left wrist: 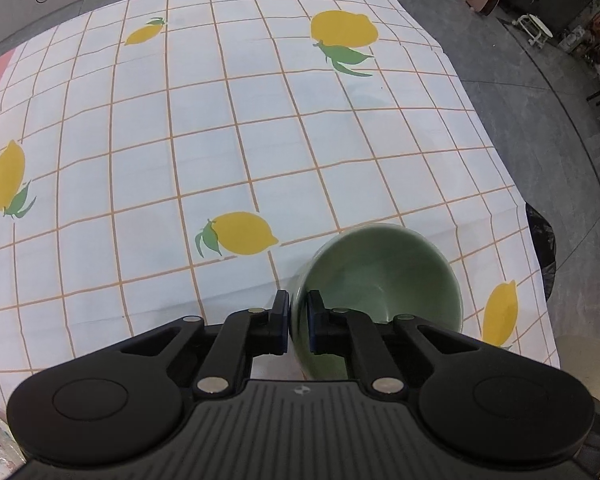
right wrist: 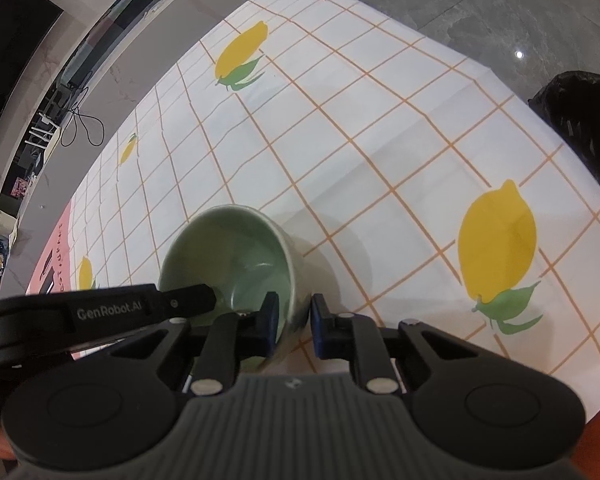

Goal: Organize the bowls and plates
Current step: 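Close both grippers on the rim of the pale green bowl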

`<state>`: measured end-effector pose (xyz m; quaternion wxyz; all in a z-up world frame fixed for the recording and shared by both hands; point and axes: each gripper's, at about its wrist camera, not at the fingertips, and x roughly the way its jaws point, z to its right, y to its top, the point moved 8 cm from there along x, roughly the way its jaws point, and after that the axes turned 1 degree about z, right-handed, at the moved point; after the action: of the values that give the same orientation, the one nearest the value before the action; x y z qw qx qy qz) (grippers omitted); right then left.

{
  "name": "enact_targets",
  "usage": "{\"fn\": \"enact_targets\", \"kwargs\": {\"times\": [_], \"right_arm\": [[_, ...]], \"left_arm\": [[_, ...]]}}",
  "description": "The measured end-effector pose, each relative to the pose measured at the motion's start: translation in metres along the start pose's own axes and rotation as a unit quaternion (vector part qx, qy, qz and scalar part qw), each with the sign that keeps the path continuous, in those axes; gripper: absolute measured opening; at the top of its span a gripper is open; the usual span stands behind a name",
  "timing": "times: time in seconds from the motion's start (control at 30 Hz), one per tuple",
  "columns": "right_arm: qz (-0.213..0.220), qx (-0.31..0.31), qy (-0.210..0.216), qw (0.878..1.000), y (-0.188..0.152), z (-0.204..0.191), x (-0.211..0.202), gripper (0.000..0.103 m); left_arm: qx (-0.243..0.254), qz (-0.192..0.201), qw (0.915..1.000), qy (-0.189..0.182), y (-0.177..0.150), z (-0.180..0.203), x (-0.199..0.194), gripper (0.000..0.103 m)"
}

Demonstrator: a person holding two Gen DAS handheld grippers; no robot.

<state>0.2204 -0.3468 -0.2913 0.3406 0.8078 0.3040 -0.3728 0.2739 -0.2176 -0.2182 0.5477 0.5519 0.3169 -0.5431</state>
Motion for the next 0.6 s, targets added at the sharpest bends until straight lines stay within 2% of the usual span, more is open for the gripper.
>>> {"fn": "enact_targets", "kwargs": {"times": [0.4,0.6], "right_arm": [[0.011,-0.011,-0.014,1.000,0.003,0.004,0.005,0.007],[0.031,-0.022,-0.011,0.999,0.009,-0.002,-0.014,0.007]], "left_arm": [[0.013,0.017,0.9994,0.025,-0.006,0.011,-0.014,0.006],[-0.009,0.039,0.9992,0.006,-0.007,0.013,-0.035,0.006]]}}
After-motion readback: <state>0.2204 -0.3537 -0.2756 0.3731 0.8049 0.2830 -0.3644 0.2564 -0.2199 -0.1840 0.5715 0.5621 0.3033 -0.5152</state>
